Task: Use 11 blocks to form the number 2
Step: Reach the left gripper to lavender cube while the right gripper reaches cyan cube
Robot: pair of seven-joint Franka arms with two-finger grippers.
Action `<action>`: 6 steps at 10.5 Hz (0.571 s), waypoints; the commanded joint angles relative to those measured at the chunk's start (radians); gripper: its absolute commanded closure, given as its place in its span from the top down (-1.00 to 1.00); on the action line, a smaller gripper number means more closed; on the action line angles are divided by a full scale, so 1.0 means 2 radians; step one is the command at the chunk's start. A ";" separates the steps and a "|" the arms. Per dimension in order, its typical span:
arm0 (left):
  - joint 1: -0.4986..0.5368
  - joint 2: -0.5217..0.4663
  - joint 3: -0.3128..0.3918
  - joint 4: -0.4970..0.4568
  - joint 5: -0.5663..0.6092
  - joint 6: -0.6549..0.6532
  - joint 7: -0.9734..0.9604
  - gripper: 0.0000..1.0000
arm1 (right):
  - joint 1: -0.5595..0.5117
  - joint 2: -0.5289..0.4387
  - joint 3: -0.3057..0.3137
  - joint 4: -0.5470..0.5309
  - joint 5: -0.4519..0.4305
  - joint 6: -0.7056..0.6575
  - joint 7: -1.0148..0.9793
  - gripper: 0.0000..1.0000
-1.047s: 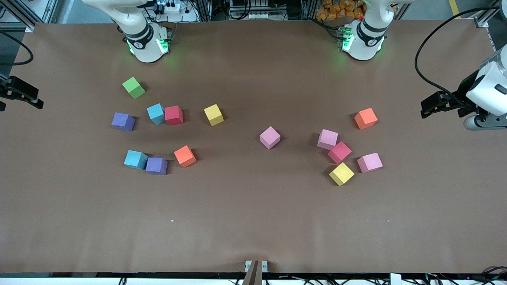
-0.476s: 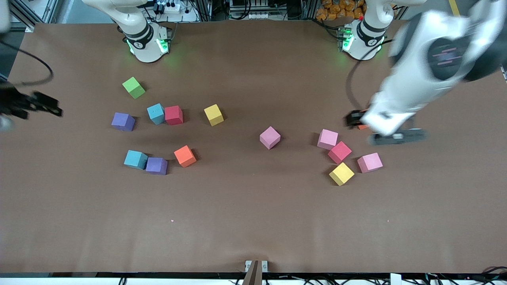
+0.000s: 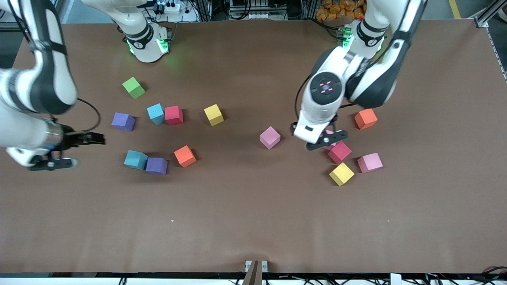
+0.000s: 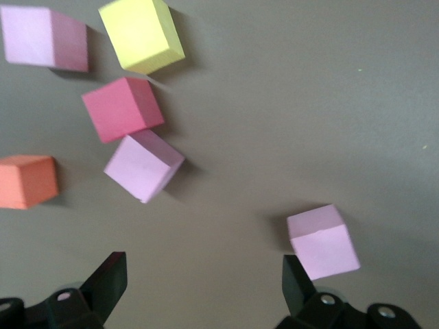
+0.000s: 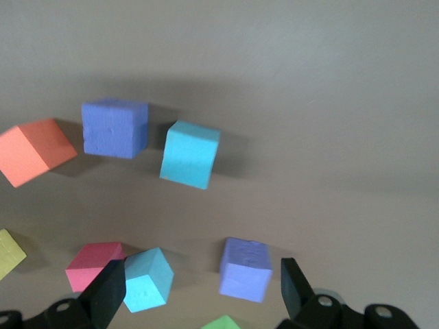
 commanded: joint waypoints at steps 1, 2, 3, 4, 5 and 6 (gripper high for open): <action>-0.037 0.017 0.010 0.002 -0.025 0.039 -0.097 1.00 | 0.039 -0.034 -0.001 -0.090 0.013 0.012 0.004 1.00; -0.040 0.029 0.008 0.002 -0.031 0.062 -0.124 1.00 | 0.059 -0.059 -0.001 -0.130 0.012 0.023 0.004 1.00; -0.041 0.038 0.005 -0.010 -0.035 0.086 -0.146 1.00 | 0.063 -0.085 -0.001 -0.160 0.012 0.037 0.001 1.00; -0.048 0.039 -0.001 -0.036 -0.035 0.130 -0.154 1.00 | 0.063 -0.100 -0.001 -0.174 0.012 0.035 -0.007 1.00; -0.050 0.039 -0.005 -0.062 -0.035 0.164 -0.164 1.00 | 0.068 -0.120 0.000 -0.200 0.012 0.038 -0.014 1.00; -0.047 0.040 -0.008 -0.066 -0.035 0.170 -0.172 1.00 | 0.079 -0.136 -0.001 -0.221 0.012 0.041 -0.017 1.00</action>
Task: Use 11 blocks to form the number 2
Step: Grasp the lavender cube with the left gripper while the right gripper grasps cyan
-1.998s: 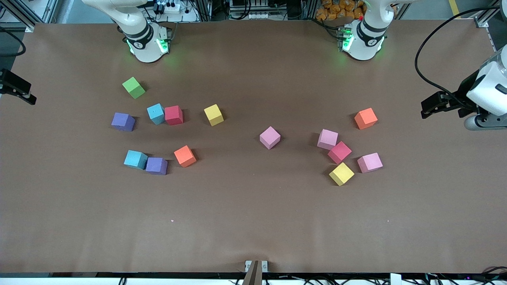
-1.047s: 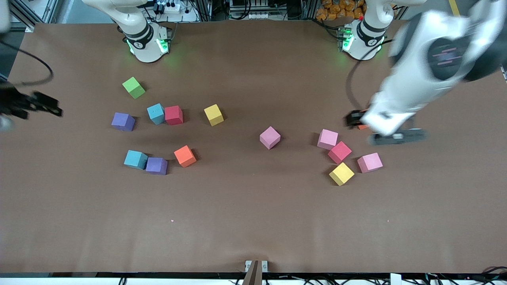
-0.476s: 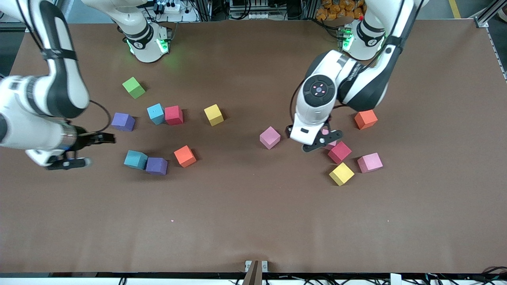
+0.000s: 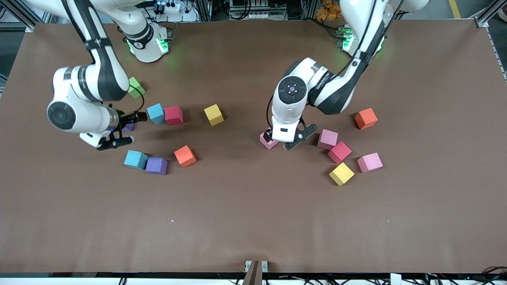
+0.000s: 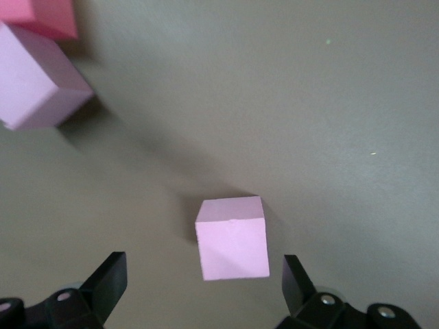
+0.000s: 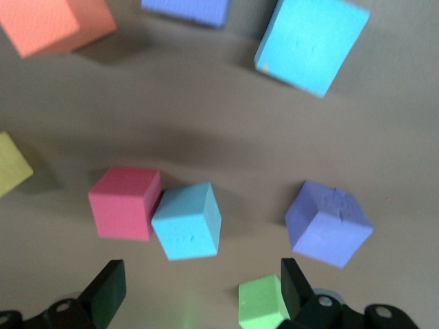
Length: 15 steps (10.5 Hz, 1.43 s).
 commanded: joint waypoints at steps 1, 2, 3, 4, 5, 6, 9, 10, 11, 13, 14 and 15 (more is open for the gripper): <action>0.004 -0.001 -0.002 -0.023 -0.024 0.022 -0.015 1.00 | 0.009 -0.058 -0.002 -0.061 0.004 0.012 -0.032 1.00; 0.004 0.006 -0.002 -0.023 -0.053 0.022 -0.020 1.00 | 0.005 -0.056 -0.002 -0.065 0.004 0.013 -0.061 1.00; 0.003 0.009 -0.001 -0.025 -0.059 0.022 -0.029 1.00 | 0.010 -0.057 -0.002 -0.078 0.004 0.016 -0.069 1.00; 0.002 0.014 -0.001 -0.023 -0.060 0.024 -0.031 1.00 | 0.026 -0.057 -0.001 -0.095 0.004 0.031 -0.069 1.00; 0.000 0.021 -0.001 -0.022 -0.062 0.038 -0.031 1.00 | 0.038 -0.057 -0.002 -0.120 0.004 0.062 -0.070 1.00; -0.002 0.031 -0.001 -0.021 -0.059 0.048 -0.031 1.00 | 0.043 -0.053 -0.002 -0.137 0.004 0.090 -0.075 1.00; -0.006 0.042 -0.001 -0.013 -0.046 0.052 -0.014 1.00 | 0.060 -0.042 -0.002 -0.195 0.000 0.179 -0.082 1.00; -0.007 0.042 -0.001 -0.011 -0.046 0.052 -0.015 1.00 | 0.059 -0.041 -0.002 -0.203 -0.002 0.192 -0.097 1.00; -0.008 0.041 -0.001 -0.009 -0.046 0.052 -0.015 1.00 | 0.052 -0.034 -0.003 -0.203 -0.003 0.194 -0.117 1.00; -0.012 0.050 -0.001 -0.006 -0.045 0.052 -0.015 1.00 | 0.021 0.001 -0.003 -0.206 -0.004 0.239 -0.144 1.00; -0.014 0.056 -0.001 -0.003 -0.046 0.052 -0.015 1.00 | 0.020 0.008 -0.003 -0.213 -0.003 0.259 -0.145 1.00; -0.014 0.060 -0.001 0.000 -0.046 0.052 -0.015 1.00 | 0.019 0.016 -0.002 -0.218 -0.003 0.274 -0.145 1.00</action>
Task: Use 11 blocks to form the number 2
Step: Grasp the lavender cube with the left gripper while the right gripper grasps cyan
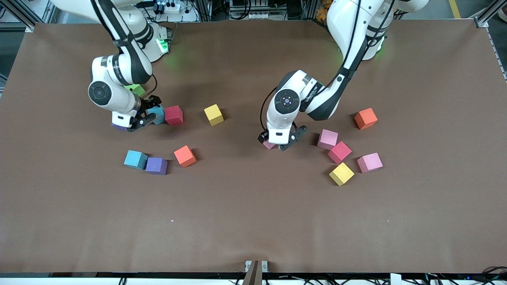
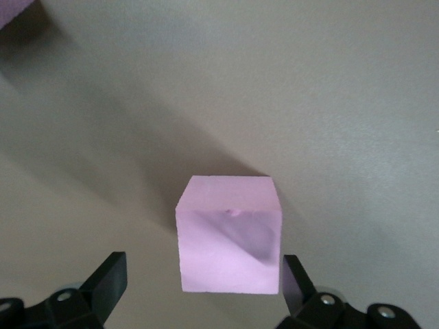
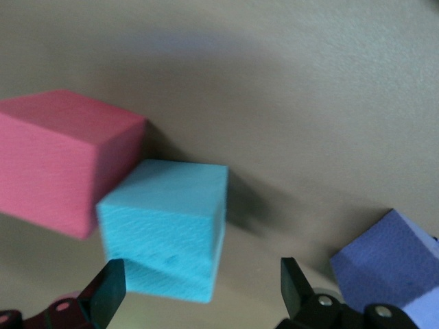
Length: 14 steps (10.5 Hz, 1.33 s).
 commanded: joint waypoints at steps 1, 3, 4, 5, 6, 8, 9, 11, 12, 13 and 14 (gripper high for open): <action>-0.004 0.015 0.002 0.016 0.005 0.003 0.003 1.00 | -0.006 0.017 0.002 -0.009 -0.001 0.026 -0.005 1.00; -0.004 0.029 0.002 0.032 0.005 0.003 0.002 1.00 | -0.006 0.009 0.002 -0.008 0.002 0.007 -0.005 1.00; -0.004 0.031 0.002 0.032 0.005 0.005 0.002 1.00 | -0.010 -0.001 0.002 -0.007 0.002 -0.009 -0.006 1.00; -0.004 0.033 0.002 0.032 0.005 0.009 0.003 1.00 | -0.011 -0.017 0.002 -0.005 0.002 -0.030 -0.007 1.00; -0.004 0.039 0.002 0.032 0.004 0.017 0.003 1.00 | -0.011 -0.030 0.002 -0.003 0.002 -0.052 -0.007 1.00; -0.004 0.045 0.002 0.032 0.005 0.030 0.003 0.65 | -0.007 -0.031 0.003 0.002 0.003 -0.059 -0.006 1.00; -0.002 0.043 0.002 0.032 0.006 0.030 0.005 0.10 | -0.006 -0.031 0.003 0.002 0.005 -0.059 -0.003 1.00; 0.001 0.038 -0.012 0.022 0.022 0.031 0.052 -0.74 | -0.005 -0.028 0.003 0.004 0.007 -0.055 -0.001 1.00; 0.004 0.030 -0.028 0.012 0.027 0.031 0.074 -0.90 | 0.001 -0.022 0.003 0.003 0.011 -0.048 0.000 1.00; 0.006 0.018 -0.040 0.000 0.027 0.031 0.099 -0.94 | 0.008 -0.018 0.003 0.002 0.015 -0.035 0.000 1.00; 0.006 0.001 -0.060 -0.022 0.027 0.031 0.110 -0.95 | 0.021 -0.018 0.003 0.002 0.015 -0.019 0.001 1.00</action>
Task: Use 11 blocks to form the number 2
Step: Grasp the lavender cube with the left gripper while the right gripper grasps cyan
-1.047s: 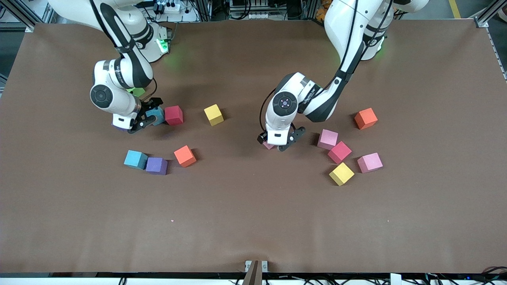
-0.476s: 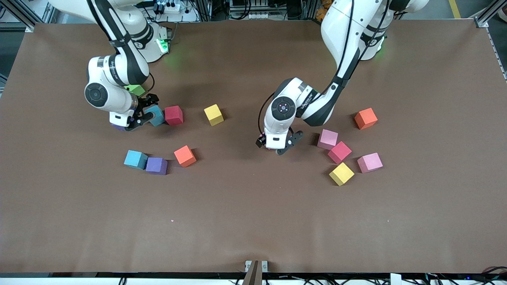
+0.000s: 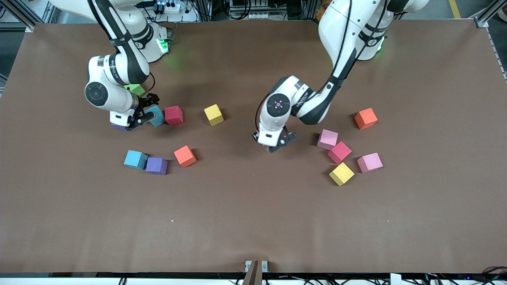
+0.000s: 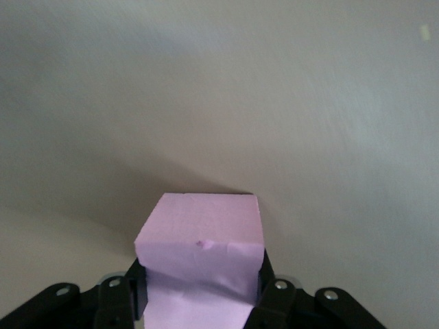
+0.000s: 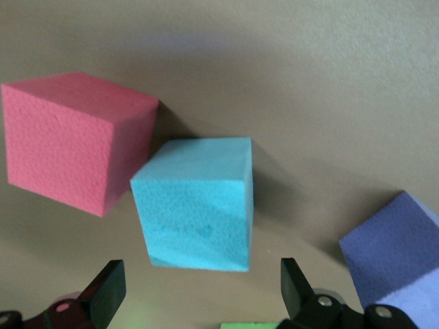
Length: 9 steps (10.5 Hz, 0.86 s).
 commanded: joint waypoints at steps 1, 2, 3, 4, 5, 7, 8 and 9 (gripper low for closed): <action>0.004 -0.055 -0.041 -0.068 0.012 0.002 0.021 -0.96 | 0.022 0.008 0.001 -0.003 0.009 0.030 0.007 1.00; 0.004 -0.072 -0.064 -0.097 0.012 0.002 0.034 -0.96 | 0.023 0.013 0.001 -0.003 0.009 0.041 0.008 1.00; 0.004 -0.080 -0.084 -0.118 0.012 0.002 0.034 -0.97 | 0.024 0.018 0.000 -0.003 0.009 0.048 0.008 1.00; 0.004 -0.083 -0.104 -0.131 0.012 0.002 0.028 -0.97 | 0.023 0.023 0.000 -0.003 0.009 0.053 0.008 1.00; 0.001 -0.083 -0.120 -0.138 0.012 0.002 0.023 -0.97 | 0.023 0.028 0.000 -0.004 0.008 0.061 0.008 1.00; -0.003 -0.083 -0.140 -0.147 0.030 0.003 0.021 -0.97 | 0.021 0.041 0.000 -0.004 0.009 0.082 0.008 1.00; -0.004 -0.080 -0.148 -0.146 0.056 0.003 0.021 -0.97 | 0.021 0.044 0.000 -0.004 0.008 0.085 0.008 1.00; -0.004 -0.077 -0.151 -0.144 0.074 0.004 0.021 -0.97 | 0.020 0.044 0.000 -0.004 0.009 0.085 0.008 1.00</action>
